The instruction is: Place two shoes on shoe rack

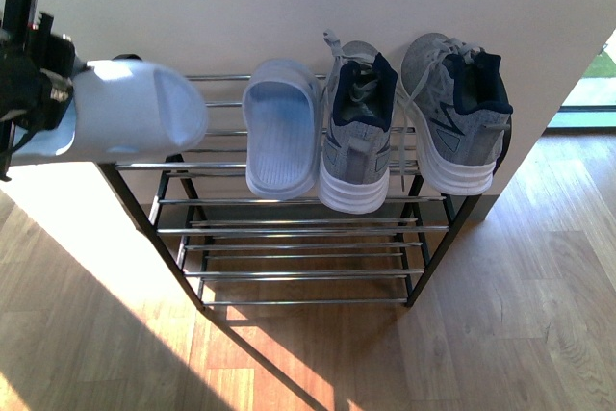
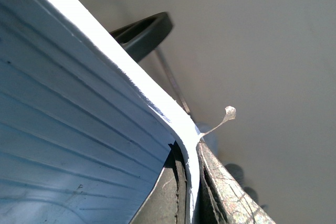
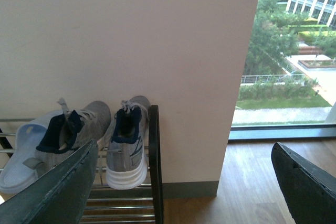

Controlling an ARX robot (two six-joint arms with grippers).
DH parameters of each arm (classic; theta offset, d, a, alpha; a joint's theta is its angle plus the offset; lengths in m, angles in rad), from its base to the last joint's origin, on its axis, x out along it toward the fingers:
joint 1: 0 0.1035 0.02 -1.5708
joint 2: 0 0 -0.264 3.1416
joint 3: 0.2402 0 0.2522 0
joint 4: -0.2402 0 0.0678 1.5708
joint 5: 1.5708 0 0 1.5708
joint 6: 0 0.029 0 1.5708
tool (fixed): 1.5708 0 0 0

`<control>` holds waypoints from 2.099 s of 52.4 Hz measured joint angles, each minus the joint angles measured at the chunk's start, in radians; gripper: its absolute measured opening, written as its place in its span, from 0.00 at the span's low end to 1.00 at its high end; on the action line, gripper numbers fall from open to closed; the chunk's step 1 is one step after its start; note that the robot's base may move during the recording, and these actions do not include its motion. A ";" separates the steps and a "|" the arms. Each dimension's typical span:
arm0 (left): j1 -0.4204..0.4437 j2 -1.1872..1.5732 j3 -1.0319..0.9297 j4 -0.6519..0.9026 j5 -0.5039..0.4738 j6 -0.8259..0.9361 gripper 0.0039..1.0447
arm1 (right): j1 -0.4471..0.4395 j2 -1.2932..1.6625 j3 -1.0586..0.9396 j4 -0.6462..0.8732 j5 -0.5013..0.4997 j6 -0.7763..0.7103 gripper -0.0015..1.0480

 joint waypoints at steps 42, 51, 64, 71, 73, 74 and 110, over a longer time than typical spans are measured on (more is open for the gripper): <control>-0.079 0.306 0.222 0.047 -0.326 -0.849 0.02 | 0.000 0.000 0.000 0.000 0.000 0.000 0.91; -0.124 0.336 0.332 -0.012 -0.350 -0.895 0.02 | 0.000 0.000 0.000 0.000 -0.001 0.000 0.91; -0.167 0.381 0.424 -0.053 -0.394 -0.896 0.02 | 0.000 0.000 0.000 0.000 -0.001 0.000 0.91; -0.191 0.381 0.440 -0.074 -0.446 -0.897 0.02 | 0.000 0.000 0.000 0.000 0.000 0.000 0.91; -0.201 0.381 0.439 -0.056 -0.462 -0.897 0.02 | 0.000 0.000 0.000 0.000 0.000 0.000 0.91; -0.205 0.381 0.440 -0.056 -0.461 -0.897 0.02 | 0.000 0.000 0.000 0.000 0.000 0.000 0.91; -0.159 0.382 0.439 -0.136 -0.428 -0.897 0.70 | 0.000 0.000 0.000 0.000 0.000 0.000 0.91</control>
